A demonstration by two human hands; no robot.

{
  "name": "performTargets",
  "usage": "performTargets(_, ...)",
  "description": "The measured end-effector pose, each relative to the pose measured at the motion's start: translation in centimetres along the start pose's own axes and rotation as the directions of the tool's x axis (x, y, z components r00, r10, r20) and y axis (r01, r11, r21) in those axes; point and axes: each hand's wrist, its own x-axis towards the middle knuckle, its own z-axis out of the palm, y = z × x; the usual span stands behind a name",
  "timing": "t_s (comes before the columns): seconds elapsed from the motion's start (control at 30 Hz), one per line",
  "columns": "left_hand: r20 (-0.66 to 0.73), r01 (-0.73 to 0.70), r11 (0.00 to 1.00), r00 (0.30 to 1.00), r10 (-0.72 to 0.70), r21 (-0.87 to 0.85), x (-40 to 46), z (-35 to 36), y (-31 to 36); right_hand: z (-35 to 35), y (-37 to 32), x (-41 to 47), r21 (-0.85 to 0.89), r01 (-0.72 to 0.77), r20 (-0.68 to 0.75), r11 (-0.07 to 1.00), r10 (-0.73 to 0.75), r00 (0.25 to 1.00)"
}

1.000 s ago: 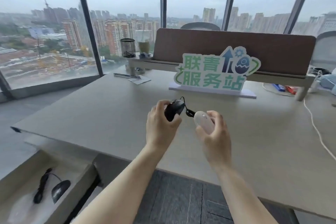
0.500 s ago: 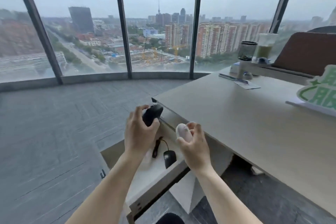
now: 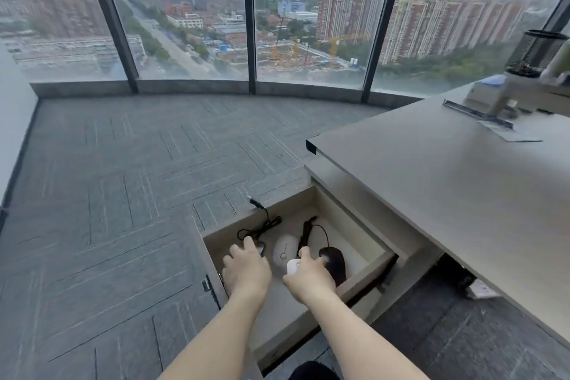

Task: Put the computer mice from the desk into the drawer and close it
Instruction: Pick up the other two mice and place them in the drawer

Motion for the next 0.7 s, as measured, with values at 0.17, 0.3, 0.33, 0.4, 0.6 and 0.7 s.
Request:
performTargets(0.17, 0.162, 0.059, 0.983, 0.983, -0.087, 0.173, 1.4, 2.9, 0.0, 2.1, 0.5, 1.3, -0.279, -0.010, 0.030, 0.960, 0.019, 0.999)
performTargets(0.3, 0.235, 0.062, 0.973, 0.965, -0.115, 0.223, 1.8, 3.5, -0.4, 2.7, 0.7, 1.2, -0.395, -0.004, 0.025, 0.919, 0.016, 1.000)
performTargets(0.33, 0.241, 0.065, 0.974, 0.963, -0.118, 0.219, 1.9, 3.4, -0.5, 2.6, 0.7, 1.1, -0.407, -0.002, 0.027, 0.913, 0.014, 1.000)
performTargets(0.4, 0.236, 0.065, 0.980, 0.966, -0.108, 0.186, 1.8, 2.6, -0.4, 2.4, 0.5, 0.9, -0.392, 0.016, 0.018, 0.920, -0.010, 1.000)
performTargets(0.6, 0.004, -0.137, 0.989, 0.991, 0.137, 0.048, -0.1, -1.5, 0.2, 0.9, 1.3, -1.7, -0.069, 0.248, -0.156, 0.966, -0.256, 0.954)
performTargets(0.7, -0.124, -0.213, 0.972, 0.972, 0.201, -0.101, -2.2, -3.1, -0.9, 0.6, 2.2, -4.4, 0.041, 0.361, -0.288, 0.932, -0.335, 0.897)
